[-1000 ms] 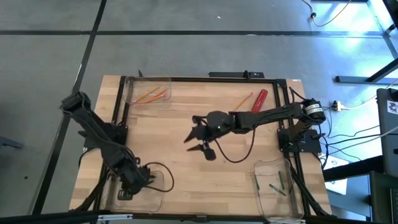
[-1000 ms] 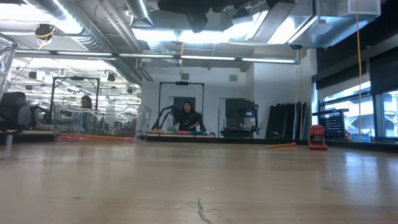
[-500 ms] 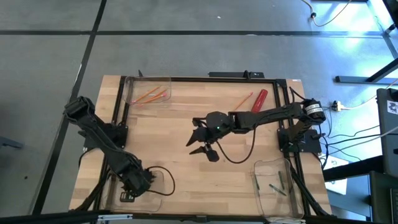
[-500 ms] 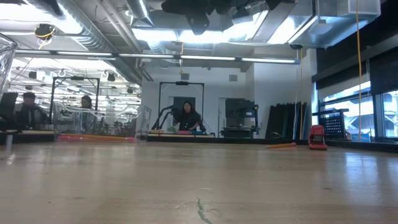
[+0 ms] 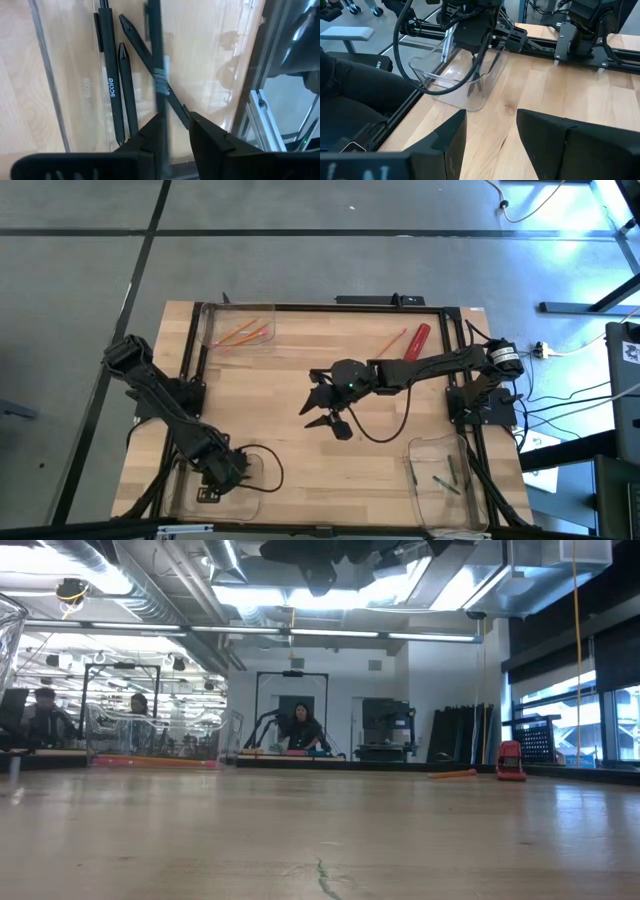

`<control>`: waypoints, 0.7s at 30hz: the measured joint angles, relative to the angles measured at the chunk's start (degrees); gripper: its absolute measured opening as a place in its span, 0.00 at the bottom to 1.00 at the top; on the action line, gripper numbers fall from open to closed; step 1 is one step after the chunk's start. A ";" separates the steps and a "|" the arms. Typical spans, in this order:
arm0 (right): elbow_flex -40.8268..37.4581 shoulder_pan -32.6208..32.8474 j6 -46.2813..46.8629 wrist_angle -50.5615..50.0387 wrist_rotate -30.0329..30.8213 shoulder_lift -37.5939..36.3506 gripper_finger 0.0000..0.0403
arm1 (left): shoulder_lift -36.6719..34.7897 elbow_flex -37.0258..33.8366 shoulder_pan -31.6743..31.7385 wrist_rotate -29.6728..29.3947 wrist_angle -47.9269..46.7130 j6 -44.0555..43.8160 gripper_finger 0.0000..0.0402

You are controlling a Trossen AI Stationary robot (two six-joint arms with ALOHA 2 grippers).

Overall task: Sort crayons/erasers/pens/pencils in bins
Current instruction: Put the black pen into the bottom left transparent bin, then put the orange pencil into the top transparent bin

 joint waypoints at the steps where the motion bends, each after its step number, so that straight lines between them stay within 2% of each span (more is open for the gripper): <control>1: 0.00 0.00 0.00 0.00 0.00 0.00 0.44 | 0.00 0.00 0.00 -0.01 0.00 -0.36 0.20; 9: 0.00 0.00 0.08 -0.46 0.31 0.00 0.44 | 0.00 0.00 0.00 -0.01 -0.25 -1.89 0.22; 15: 0.00 0.02 4.50 -1.12 8.04 0.00 0.44 | -1.87 0.00 0.00 -0.45 -0.27 -6.65 0.21; 21: 0.00 -1.05 6.17 -4.18 10.32 -0.29 0.44 | -8.59 0.00 0.00 -7.08 -0.28 -9.95 0.21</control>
